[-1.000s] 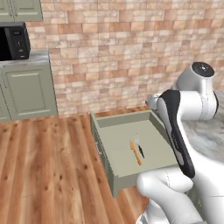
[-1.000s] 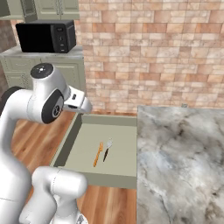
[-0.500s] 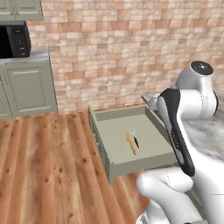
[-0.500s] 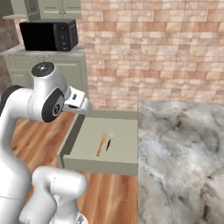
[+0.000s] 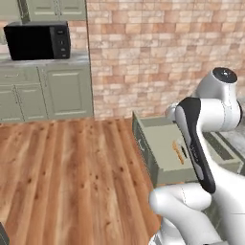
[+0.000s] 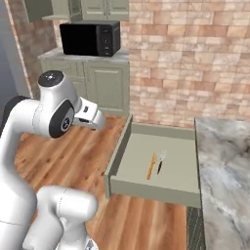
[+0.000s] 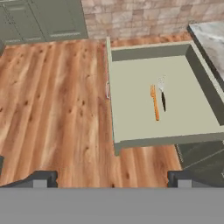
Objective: Organize the utensils by type. Pick up the wooden spoons from the counter and place them in the open cabinet. Then pick up the metallic utensils from the counter and place them in the open drawer.
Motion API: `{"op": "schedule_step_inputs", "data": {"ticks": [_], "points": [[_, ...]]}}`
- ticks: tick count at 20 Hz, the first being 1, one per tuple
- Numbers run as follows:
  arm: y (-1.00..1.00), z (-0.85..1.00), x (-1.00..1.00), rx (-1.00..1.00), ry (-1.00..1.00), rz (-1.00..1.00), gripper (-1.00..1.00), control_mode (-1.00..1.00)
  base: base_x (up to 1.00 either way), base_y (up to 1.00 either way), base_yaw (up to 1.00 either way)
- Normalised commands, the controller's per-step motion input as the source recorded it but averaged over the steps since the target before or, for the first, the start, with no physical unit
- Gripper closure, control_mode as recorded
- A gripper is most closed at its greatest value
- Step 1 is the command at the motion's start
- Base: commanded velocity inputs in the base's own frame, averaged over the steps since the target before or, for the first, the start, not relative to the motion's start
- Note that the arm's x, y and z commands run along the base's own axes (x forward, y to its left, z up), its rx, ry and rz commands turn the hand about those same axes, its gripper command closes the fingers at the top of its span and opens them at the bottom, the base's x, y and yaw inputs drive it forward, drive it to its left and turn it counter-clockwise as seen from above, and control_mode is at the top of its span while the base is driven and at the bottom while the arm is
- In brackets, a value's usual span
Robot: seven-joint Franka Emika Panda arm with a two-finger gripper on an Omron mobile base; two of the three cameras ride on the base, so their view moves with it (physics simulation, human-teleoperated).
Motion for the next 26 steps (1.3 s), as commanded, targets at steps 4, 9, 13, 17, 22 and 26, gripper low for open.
{"op": "schedule_step_inputs", "data": {"ticks": [4,9,13,17,22,26], "points": [[0.0,0.0,0.0,0.0,0.0,0.0,-1.0,1.0,-0.27,0.69,0.56],[0.0,0.0,0.0,0.0,0.0,0.0,-1.0,1.0,-0.1,0.51,0.6],[0.0,0.0,0.0,0.0,0.0,0.0,-1.0,1.0,0.0,0.54,0.66],[0.0,0.0,0.0,0.0,0.0,0.0,-1.0,1.0,0.0,0.35,0.69],[0.0,0.0,0.0,0.0,0.0,0.0,-1.0,1.0,0.0,0.16,0.67],[0.0,0.0,0.0,0.0,0.0,0.0,-1.0,1.0,0.18,0.08,0.66]]}}
